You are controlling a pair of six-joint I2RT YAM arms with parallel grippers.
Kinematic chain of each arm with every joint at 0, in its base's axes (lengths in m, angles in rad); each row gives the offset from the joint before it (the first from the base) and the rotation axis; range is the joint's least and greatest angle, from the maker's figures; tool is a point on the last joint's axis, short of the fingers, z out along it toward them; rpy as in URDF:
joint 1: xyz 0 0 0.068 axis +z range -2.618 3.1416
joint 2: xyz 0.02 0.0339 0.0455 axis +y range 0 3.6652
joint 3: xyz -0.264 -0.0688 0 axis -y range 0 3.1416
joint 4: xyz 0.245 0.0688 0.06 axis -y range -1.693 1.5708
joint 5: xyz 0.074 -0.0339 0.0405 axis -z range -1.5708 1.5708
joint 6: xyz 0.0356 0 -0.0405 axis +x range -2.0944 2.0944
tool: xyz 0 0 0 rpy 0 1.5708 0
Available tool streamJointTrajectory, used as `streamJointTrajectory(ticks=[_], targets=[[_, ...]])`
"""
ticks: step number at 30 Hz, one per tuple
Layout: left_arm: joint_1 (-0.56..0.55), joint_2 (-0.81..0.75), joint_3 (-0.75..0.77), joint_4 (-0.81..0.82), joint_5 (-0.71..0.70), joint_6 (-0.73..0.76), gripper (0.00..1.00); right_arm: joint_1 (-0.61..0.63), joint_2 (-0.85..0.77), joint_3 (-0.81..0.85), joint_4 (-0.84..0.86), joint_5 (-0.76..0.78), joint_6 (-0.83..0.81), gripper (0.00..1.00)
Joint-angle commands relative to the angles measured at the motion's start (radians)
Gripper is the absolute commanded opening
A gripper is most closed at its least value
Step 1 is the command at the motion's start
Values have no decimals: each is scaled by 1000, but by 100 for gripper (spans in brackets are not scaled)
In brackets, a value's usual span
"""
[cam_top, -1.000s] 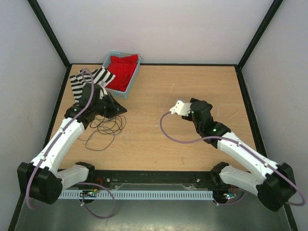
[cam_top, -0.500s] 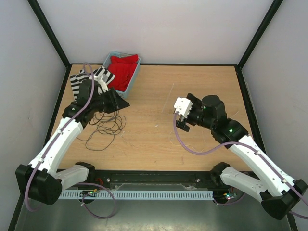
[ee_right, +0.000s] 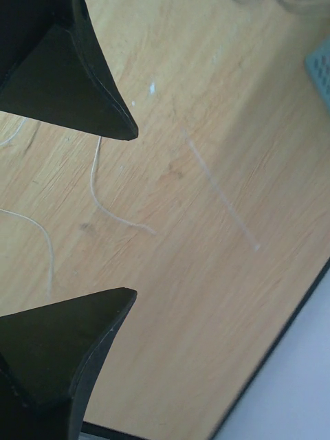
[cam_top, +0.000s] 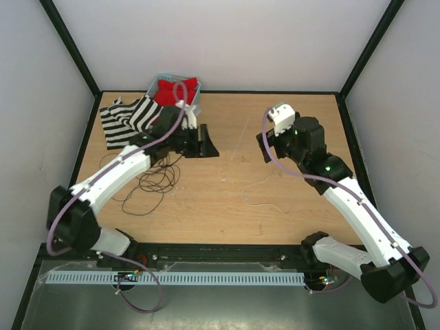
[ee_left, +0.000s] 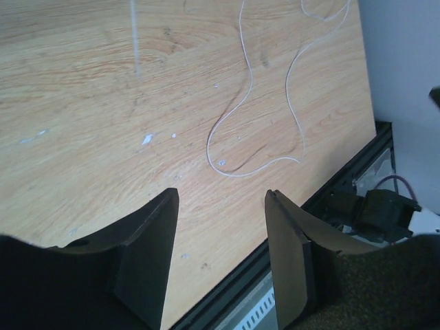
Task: Zip-tie the wires
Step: Place the cable at the center of the board, then straighten the cable at the center of the board.
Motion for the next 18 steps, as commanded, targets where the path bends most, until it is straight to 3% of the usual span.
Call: streamJointTrajectory(ticks=[1,9,18], targets=[[-90,157,97,84,-56,22,56,-141,29,-12,38,116,212,99],[-211,516,353,135,-133,17,61,-455,-5,-155,131,26,358,99],[-283,830,622,135,-196,9,66,-485,-51,-223,179,104,381,99]])
